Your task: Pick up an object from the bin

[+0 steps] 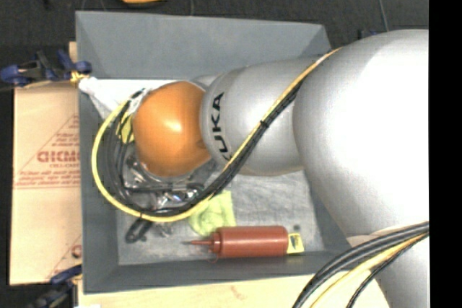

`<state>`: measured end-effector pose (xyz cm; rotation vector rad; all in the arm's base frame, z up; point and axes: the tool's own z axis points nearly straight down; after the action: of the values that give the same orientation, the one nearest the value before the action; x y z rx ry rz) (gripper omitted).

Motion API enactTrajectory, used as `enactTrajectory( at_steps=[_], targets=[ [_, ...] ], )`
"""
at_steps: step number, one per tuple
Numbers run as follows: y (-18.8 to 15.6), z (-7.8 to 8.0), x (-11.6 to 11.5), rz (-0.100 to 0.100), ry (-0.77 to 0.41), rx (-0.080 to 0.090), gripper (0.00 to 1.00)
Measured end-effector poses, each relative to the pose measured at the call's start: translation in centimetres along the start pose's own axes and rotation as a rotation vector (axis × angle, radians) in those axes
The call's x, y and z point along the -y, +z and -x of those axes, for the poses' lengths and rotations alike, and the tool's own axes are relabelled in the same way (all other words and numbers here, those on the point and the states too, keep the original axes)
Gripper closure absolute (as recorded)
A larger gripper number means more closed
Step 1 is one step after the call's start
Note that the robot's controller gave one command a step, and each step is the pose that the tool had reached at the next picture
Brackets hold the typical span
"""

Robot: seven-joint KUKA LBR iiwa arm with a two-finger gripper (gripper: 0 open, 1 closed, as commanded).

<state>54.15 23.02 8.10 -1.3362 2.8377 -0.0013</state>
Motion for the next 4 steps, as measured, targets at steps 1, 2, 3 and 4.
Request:
enactTrajectory(
  at_steps=[1,2,3,4],
  targets=[
    [1.5,0.4,-0.3,-0.005,-0.07,0.002,1.0],
    [1.3,0.4,-0.3,-0.005,-0.079,0.002,1.0],
    [0.7,0.2,-0.3,-0.001,-0.082,-0.001,1.0],
    [-1.2,0.1,-0.5,0.005,-0.079,-0.008,1.0]
  ],
)
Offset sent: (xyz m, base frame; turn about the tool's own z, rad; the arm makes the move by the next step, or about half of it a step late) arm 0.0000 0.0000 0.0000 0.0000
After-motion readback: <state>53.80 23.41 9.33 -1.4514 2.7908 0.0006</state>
